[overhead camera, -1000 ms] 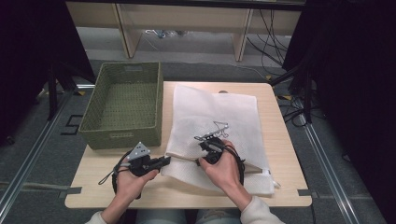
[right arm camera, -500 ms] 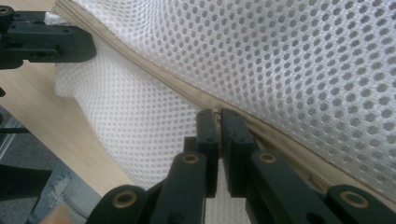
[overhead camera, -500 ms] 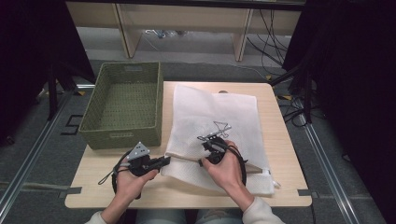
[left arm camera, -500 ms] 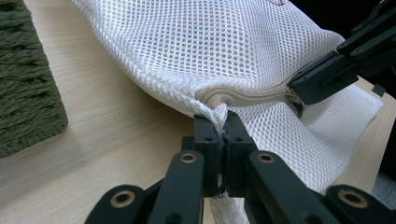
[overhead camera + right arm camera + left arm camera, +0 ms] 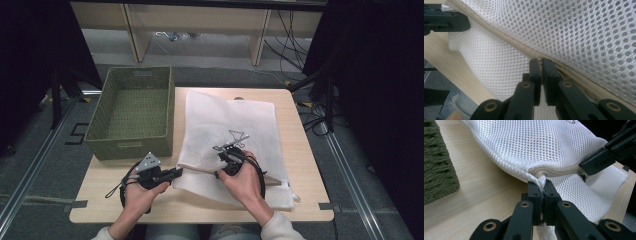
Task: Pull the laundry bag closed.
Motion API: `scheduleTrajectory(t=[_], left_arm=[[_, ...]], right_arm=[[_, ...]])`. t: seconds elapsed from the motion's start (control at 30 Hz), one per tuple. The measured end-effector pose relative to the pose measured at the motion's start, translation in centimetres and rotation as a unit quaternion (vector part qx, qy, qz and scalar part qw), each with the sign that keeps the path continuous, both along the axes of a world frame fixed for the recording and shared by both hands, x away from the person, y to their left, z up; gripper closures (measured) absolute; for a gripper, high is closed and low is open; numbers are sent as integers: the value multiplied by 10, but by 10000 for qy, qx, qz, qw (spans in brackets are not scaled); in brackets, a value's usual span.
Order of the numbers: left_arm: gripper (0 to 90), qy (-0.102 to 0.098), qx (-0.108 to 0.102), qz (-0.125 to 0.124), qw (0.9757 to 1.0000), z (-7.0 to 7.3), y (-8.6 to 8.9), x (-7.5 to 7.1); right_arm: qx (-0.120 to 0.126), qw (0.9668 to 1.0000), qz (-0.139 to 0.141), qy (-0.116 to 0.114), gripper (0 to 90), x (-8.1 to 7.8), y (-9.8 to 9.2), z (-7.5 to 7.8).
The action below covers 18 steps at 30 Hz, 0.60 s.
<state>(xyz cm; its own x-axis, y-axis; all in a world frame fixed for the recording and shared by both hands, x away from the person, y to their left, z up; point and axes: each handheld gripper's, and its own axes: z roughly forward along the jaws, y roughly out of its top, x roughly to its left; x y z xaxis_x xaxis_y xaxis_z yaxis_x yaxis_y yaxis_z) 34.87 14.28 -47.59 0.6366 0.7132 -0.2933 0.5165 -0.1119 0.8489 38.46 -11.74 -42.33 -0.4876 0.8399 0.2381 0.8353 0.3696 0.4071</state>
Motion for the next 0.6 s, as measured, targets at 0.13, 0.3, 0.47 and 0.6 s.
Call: scheduleTrajectory(t=[0.13,0.3,0.47,0.6], left_arm=[[860,5,-42,-13,10000,0,-1,0],[860,-33,-173,33,9998,-1,-2,0],[860,12,-226,137,9996,-1,-4,-1],[860,-35,-87,30,10000,0,-1,0]], right_arm=[[-22,10000,18,23,875,1,-3,0],[-161,9999,-8,7,876,0,-5,1],[-160,9998,-79,60,875,0,-9,1],[-233,9996,-141,60,875,-1,-9,2]])
